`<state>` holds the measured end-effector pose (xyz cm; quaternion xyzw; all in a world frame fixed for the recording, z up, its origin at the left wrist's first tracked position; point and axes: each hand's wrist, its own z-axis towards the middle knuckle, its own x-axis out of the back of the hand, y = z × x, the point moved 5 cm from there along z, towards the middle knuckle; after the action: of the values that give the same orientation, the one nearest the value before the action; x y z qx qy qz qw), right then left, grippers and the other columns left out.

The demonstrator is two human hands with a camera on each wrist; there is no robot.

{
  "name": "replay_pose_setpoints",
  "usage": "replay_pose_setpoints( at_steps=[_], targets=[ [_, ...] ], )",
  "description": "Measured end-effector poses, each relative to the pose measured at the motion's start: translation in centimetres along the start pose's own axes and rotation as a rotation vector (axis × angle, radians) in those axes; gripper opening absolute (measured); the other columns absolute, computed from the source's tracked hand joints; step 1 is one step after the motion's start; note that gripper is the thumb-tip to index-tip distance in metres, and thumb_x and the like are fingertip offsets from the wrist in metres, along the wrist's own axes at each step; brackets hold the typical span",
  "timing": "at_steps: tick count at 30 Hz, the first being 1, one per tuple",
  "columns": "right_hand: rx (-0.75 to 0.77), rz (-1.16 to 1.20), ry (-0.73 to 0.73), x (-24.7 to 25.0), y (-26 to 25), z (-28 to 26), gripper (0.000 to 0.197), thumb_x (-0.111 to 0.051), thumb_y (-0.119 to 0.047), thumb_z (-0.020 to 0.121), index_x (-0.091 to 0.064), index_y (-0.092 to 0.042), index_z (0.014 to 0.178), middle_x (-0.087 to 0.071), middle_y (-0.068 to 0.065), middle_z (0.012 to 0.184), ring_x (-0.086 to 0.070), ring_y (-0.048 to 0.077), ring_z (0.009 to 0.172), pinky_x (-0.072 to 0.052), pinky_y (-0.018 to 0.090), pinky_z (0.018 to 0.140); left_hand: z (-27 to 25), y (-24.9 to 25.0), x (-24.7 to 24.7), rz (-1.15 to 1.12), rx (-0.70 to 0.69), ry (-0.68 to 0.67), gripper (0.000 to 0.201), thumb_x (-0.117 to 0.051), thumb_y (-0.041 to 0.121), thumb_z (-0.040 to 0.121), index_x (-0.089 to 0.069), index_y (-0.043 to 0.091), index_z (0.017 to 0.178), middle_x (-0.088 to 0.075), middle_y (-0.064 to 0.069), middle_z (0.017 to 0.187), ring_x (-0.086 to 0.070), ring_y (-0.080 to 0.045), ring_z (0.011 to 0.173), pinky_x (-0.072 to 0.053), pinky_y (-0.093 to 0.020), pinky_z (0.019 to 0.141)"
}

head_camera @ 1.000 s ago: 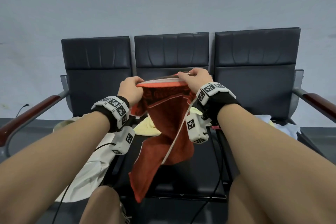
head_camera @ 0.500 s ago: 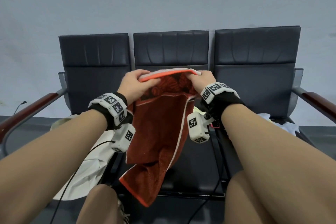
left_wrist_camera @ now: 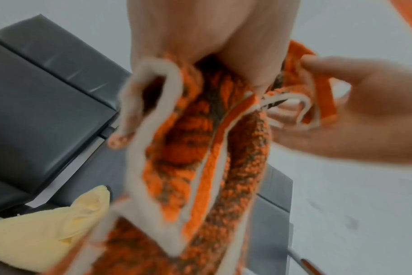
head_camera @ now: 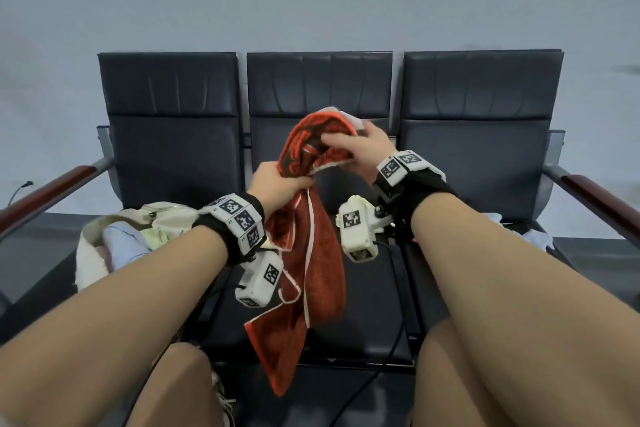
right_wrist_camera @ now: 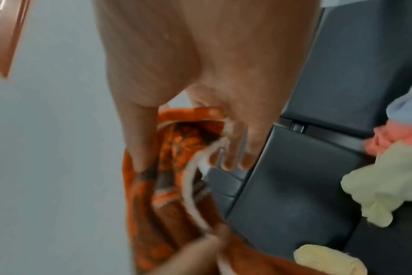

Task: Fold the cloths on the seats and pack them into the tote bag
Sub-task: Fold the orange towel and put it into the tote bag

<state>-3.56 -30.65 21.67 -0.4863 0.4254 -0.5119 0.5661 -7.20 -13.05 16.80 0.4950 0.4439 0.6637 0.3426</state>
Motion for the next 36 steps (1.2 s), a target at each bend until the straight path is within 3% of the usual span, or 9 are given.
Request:
replay_pose_setpoints(
  at_steps=[6, 10, 13, 17, 21, 25, 27, 31, 36],
  targets=[
    [-0.210, -0.731, -0.363, -1.9, 4.9, -3.0, 0.100, -0.088, -0.053, 0.058, -0.048, -0.013, 0.141, -0.059, 0.001, 0.131, -0.059, 0.018, 0.118, -0.048, 0.033, 0.101, 1.3, 3.8, 2.1, -0.217, 0.083, 0.089, 0.023, -0.084, 0.015, 0.069, -0.076, 0.005, 0.088, -0.076, -0.013, 0.083, -0.074, -0.027, 0.077, -0.061, -0.045, 0.079],
    [-0.378, -0.568, -0.499, -3.6, 5.5, -4.6, 0.036, -0.085, -0.036, 0.073, -0.066, -0.024, 0.101, -0.070, -0.011, 0.090, -0.065, 0.003, 0.077, -0.049, 0.013, 0.050, 2.6, 6.3, 3.2, -0.329, 0.141, 0.059, 0.042, -0.085, 0.017, 0.070, -0.071, -0.001, 0.105, -0.075, -0.015, 0.085, -0.075, -0.028, 0.075, -0.062, -0.046, 0.072],
    [-0.386, -0.410, -0.416, -4.8, 5.3, -4.3, 0.043, -0.084, -0.029, 0.074, -0.066, -0.013, 0.110, -0.074, 0.006, 0.098, -0.072, 0.024, 0.082, -0.060, 0.035, 0.062, 2.9, 7.4, 3.0, -0.475, 0.188, -0.080, 0.049, -0.083, 0.026, 0.076, -0.066, 0.002, 0.115, -0.074, -0.012, 0.084, -0.073, -0.024, 0.071, -0.060, -0.041, 0.065],
    [-0.359, -0.253, -0.281, -5.4, 5.5, -2.7, 0.061, -0.086, -0.035, 0.058, -0.065, -0.008, 0.109, -0.072, 0.019, 0.103, -0.070, 0.038, 0.090, -0.055, 0.061, 0.081, 2.1, 6.5, 1.8, -0.562, 0.168, -0.279, 0.049, -0.070, 0.032, 0.090, -0.062, 0.000, 0.127, -0.069, -0.019, 0.118, -0.069, -0.028, 0.100, -0.059, -0.039, 0.085],
    [-0.313, -0.169, -0.148, -4.4, 5.5, -1.0, 0.079, -0.080, -0.041, 0.049, -0.061, -0.004, 0.117, -0.071, 0.020, 0.102, -0.070, 0.040, 0.088, -0.056, 0.062, 0.078, 0.6, 3.9, 0.8, -0.545, 0.177, -0.403, 0.061, -0.057, 0.049, 0.095, -0.059, 0.001, 0.133, -0.065, -0.017, 0.128, -0.063, -0.028, 0.114, -0.050, -0.038, 0.101],
    [-0.361, -0.103, -0.094, -3.6, 6.0, 0.4, 0.098, -0.083, -0.046, 0.037, -0.057, -0.008, 0.123, -0.072, 0.016, 0.104, -0.072, 0.037, 0.088, -0.056, 0.056, 0.083, -0.5, 1.3, 0.6, -0.524, 0.272, -0.559, 0.077, -0.036, 0.083, 0.084, -0.067, 0.017, 0.109, -0.068, -0.010, 0.109, -0.062, -0.029, 0.105, -0.044, -0.038, 0.099],
    [-0.354, -0.073, -0.106, -3.7, 5.7, 0.3, 0.078, -0.086, -0.045, 0.049, -0.062, -0.007, 0.113, -0.073, 0.015, 0.102, -0.072, 0.035, 0.091, -0.055, 0.054, 0.089, -0.9, -0.4, 0.4, -0.439, 0.322, -0.604, 0.082, -0.043, 0.091, 0.072, -0.066, 0.020, 0.105, -0.067, -0.010, 0.113, -0.059, -0.029, 0.109, -0.044, -0.041, 0.101],
    [-0.331, -0.066, -0.113, -3.8, 3.8, -0.9, 0.029, -0.075, -0.040, 0.080, -0.066, -0.014, 0.089, -0.071, 0.011, 0.093, -0.068, 0.030, 0.096, -0.051, 0.047, 0.097, -2.2, -1.5, -0.2, -0.287, 0.239, -0.585, 0.078, -0.056, 0.082, 0.072, -0.063, 0.026, 0.125, -0.070, -0.002, 0.113, -0.063, -0.018, 0.102, -0.048, -0.037, 0.090],
    [-0.337, -0.227, -0.129, -3.3, 5.4, 1.1, 0.066, -0.071, -0.064, 0.038, -0.076, -0.022, 0.088, -0.073, 0.009, 0.101, -0.070, 0.030, 0.096, -0.051, 0.047, 0.098, -1.8, -0.5, 0.3, -0.224, 0.028, -0.337, 0.049, -0.075, 0.046, 0.080, -0.068, 0.014, 0.117, -0.074, -0.003, 0.106, -0.070, -0.020, 0.100, -0.053, -0.041, 0.096]
  ],
)
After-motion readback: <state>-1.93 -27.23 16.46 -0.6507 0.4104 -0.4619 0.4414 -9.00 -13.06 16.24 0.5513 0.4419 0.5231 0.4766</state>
